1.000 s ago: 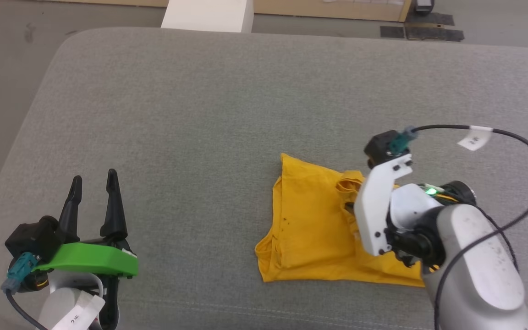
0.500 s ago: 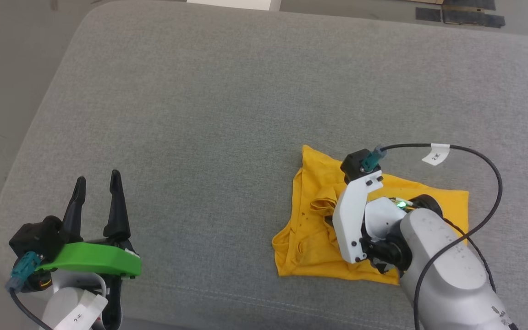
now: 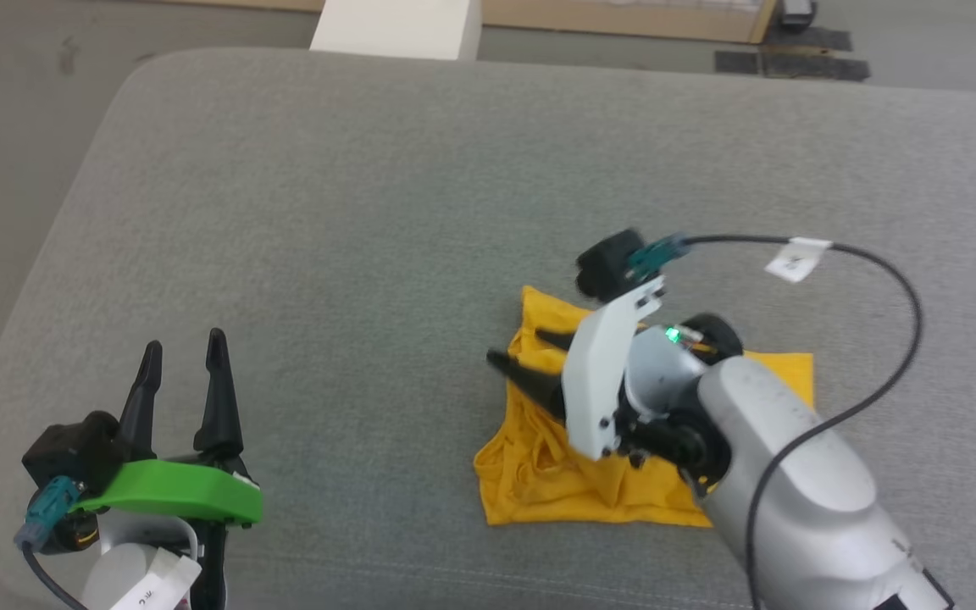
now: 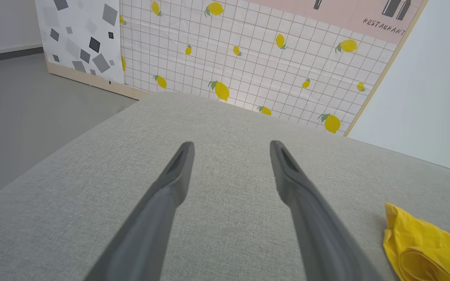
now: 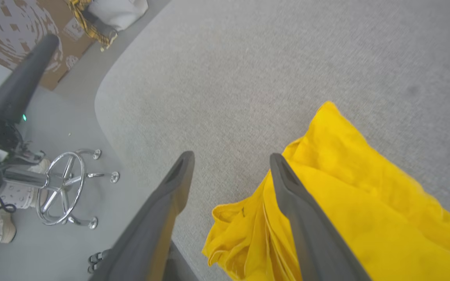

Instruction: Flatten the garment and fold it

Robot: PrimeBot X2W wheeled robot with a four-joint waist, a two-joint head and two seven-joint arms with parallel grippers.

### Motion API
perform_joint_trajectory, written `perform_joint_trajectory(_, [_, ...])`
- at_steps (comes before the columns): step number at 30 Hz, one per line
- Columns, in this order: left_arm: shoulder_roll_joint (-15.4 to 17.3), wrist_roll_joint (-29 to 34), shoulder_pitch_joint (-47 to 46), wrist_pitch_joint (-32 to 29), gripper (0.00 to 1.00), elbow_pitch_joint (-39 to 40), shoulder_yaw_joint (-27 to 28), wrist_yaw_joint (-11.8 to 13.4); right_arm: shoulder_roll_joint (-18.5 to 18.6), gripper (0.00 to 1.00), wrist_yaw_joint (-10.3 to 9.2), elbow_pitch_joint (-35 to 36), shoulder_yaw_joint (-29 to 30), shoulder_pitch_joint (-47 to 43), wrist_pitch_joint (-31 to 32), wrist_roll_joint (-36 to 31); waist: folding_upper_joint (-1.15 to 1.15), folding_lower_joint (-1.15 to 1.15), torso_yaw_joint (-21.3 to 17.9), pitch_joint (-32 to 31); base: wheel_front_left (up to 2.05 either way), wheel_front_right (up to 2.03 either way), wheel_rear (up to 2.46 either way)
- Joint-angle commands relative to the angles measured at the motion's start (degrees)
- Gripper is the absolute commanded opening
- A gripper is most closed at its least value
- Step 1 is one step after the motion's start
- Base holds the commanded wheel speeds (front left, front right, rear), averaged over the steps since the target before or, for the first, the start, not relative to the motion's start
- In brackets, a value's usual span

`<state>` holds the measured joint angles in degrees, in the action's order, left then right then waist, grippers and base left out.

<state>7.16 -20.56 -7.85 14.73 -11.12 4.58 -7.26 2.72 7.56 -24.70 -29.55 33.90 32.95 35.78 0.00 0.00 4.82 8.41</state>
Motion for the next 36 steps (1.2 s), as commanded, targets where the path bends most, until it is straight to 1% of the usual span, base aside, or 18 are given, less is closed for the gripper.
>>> perform_joint_trajectory(1, [-0.21,0.33,1.08,0.27,1.0,0.2,0.01,-0.21,0.16,1.0,-0.08,1.24,1.82,0.18,-1.7,-0.53,0.0,0.0,-2.7,-2.29,0.0,0.0,0.0])
perform_joint_trajectory(3, [-0.26,0.55,1.51,0.27,1.0,0.35,-0.04,-0.2,0.16,1.0,-0.08,2.88,5.13,-0.97,-3.96,-3.05,0.0,0.0,-3.75,-2.95,0.0,0.0,0.0])
perform_joint_trajectory(9, [-0.57,1.44,2.32,0.27,1.0,1.99,0.27,-0.06,0.16,1.0,-0.08,8.11,17.79,-8.28,-8.48,-16.57,0.0,0.0,-5.74,-3.03,0.0,0.0,0.0])
perform_joint_trajectory(10, [-0.65,1.58,2.35,0.27,1.0,2.26,0.34,-0.06,0.16,1.0,-0.08,8.96,20.17,-9.91,-8.85,-19.48,0.0,0.0,-5.82,-2.8,0.0,0.0,0.0])
perform_joint_trajectory(12, [-0.76,1.76,2.3,0.27,1.0,2.48,0.28,-0.07,0.16,1.0,-0.08,10.01,23.85,-12.92,-8.55,-21.77,0.0,0.0,-5.82,-2.42,0.0,0.0,0.0])
perform_joint_trajectory(14, [-0.81,1.88,2.3,0.27,1.0,2.6,0.26,-0.08,0.16,1.0,-0.08,10.54,26.32,-15.37,-7.71,-24.0,0.0,0.0,-5.74,-1.9,0.0,0.0,0.0])
perform_joint_trajectory(18, [-0.64,1.89,2.05,0.27,1.0,2.36,0.06,-0.1,0.16,1.0,-0.08,9.62,29.85,-18.17,-6.05,-26.45,0.0,0.0,-5.13,-0.49,0.0,0.0,0.0])
perform_joint_trajectory(22, [-0.36,1.68,1.32,0.27,1.0,2.12,-0.18,-0.13,0.16,1.0,-0.08,6.17,31.54,-18.7,-3.51,-28.36,0.0,0.0,-4.22,0.99,0.0,0.0,0.0])
perform_joint_trajectory(25, [-0.31,1.51,0.62,0.27,1.0,1.98,-0.51,-0.16,0.16,1.0,-0.08,3.07,32.02,-18.1,-2.05,-28.83,0.0,0.0,-3.36,1.85,0.0,0.0,0.0])
perform_joint_trajectory(26, [-0.2,1.21,-0.04,0.27,1.0,1.64,-0.92,-0.18,0.16,1.0,-0.08,-0.18,31.59,-17.4,-0.2,-29.03,0.0,0.0,-2.42,2.59,0.0,0.0,0.0])
perform_joint_trajectory(28, [-0.09,1.07,-0.32,0.27,1.0,1.27,-1.07,-0.18,0.16,1.0,-0.08,-2.21,30.97,-17.2,1.45,-28.93,0.0,0.0,-2.02,2.74,0.0,0.0,0.0])
perform_joint_trajectory(29, [-0.02,0.89,-0.63,0.27,1.0,0.97,-1.23,-0.19,0.16,0.37,-0.08,-4.14,29.79,-16.82,3.38,-26.66,0.0,0.0,-1.62,2.7,0.0,0.0,0.0])
perform_joint_trajectory(30, [-0.02,0.86,-0.65,0.27,1.0,0.94,-1.2,-0.2,0.16,0.17,-0.08,-4.29,29.31,-16.67,3.68,-26.11,0.0,0.0,-1.58,2.63,0.0,0.0,0.0])
perform_joint_trajectory(31, [-0.02,0.84,-0.64,0.27,1.0,0.92,-1.16,-0.2,0.16,0.0,-0.08,-4.28,28.9,-16.49,3.84,-25.62,0.0,0.0,-1.58,2.52,0.0,0.0,0.0])
perform_joint_trajectory(36, [-0.2,0.8,0.17,0.27,1.0,0.73,-0.44,-0.15,0.16,0.0,-0.08,-1.21,27.2,-14.98,4.56,-24.25,0.0,0.0,-2.74,1.07,0.0,0.0,0.0])
